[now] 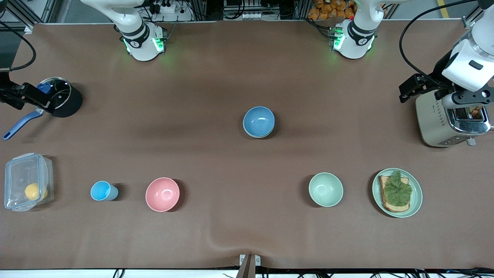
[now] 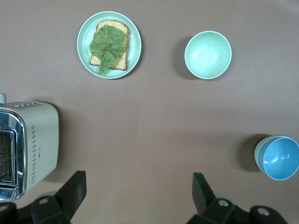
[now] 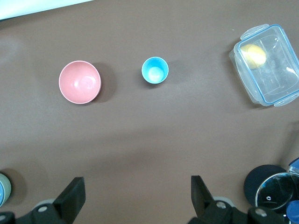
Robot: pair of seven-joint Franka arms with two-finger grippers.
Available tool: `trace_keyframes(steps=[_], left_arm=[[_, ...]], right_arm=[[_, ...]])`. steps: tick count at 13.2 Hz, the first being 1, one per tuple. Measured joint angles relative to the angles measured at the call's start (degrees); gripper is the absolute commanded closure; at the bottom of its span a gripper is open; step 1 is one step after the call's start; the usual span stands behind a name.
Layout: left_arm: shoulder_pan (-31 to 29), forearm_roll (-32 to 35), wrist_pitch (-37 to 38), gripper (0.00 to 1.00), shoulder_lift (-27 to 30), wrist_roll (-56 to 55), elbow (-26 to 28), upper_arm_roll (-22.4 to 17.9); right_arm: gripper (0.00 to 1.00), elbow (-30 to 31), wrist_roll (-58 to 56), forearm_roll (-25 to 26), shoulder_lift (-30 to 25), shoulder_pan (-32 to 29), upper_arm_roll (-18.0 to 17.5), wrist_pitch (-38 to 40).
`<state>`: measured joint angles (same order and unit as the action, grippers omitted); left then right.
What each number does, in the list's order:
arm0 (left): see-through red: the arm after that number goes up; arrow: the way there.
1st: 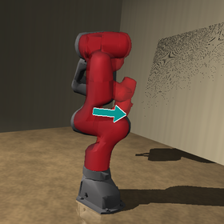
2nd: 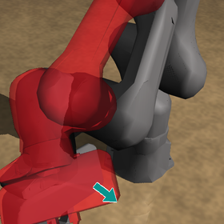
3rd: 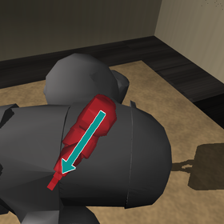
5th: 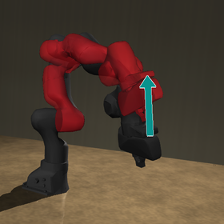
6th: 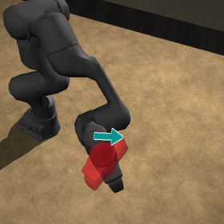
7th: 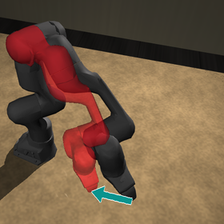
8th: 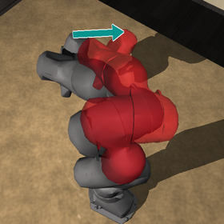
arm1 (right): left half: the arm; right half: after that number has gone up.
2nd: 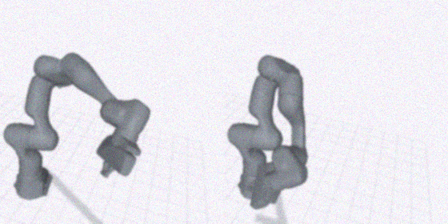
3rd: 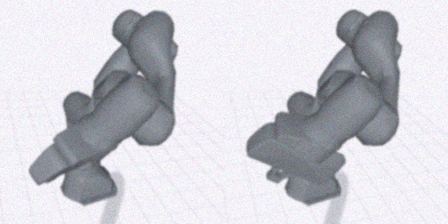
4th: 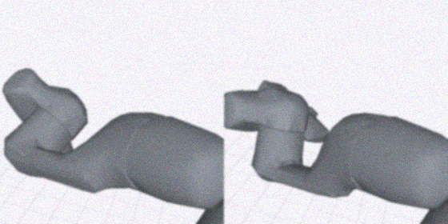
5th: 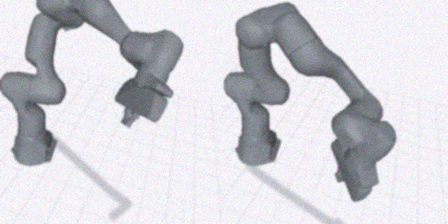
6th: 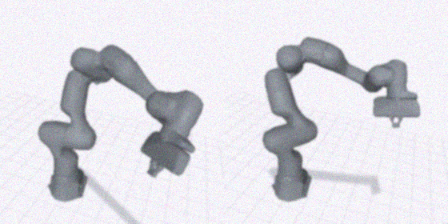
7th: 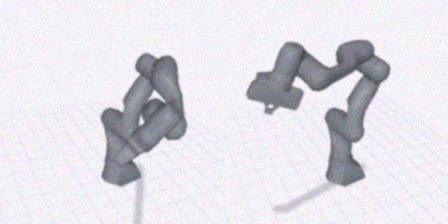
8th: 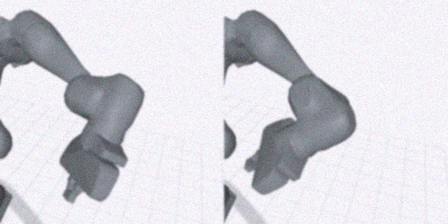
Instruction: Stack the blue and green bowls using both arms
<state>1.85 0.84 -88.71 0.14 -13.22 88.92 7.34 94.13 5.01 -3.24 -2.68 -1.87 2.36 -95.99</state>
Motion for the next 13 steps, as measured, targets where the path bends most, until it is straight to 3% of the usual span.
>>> trace_keyframes(steps=[4, 13], left_arm=[[-0.1, 0.0, -0.2, 0.0, 0.1, 5.0, -0.7, -0.3], [-0.1, 0.0, -0.2, 0.0, 0.1, 5.2, -0.6, -0.4]], right_arm=[[0.0, 0.3, 0.0, 0.0, 0.1, 0.0, 0.0, 0.0], [0.0, 0.3, -0.2, 0.1, 0.2, 0.0, -0.3, 0.0]])
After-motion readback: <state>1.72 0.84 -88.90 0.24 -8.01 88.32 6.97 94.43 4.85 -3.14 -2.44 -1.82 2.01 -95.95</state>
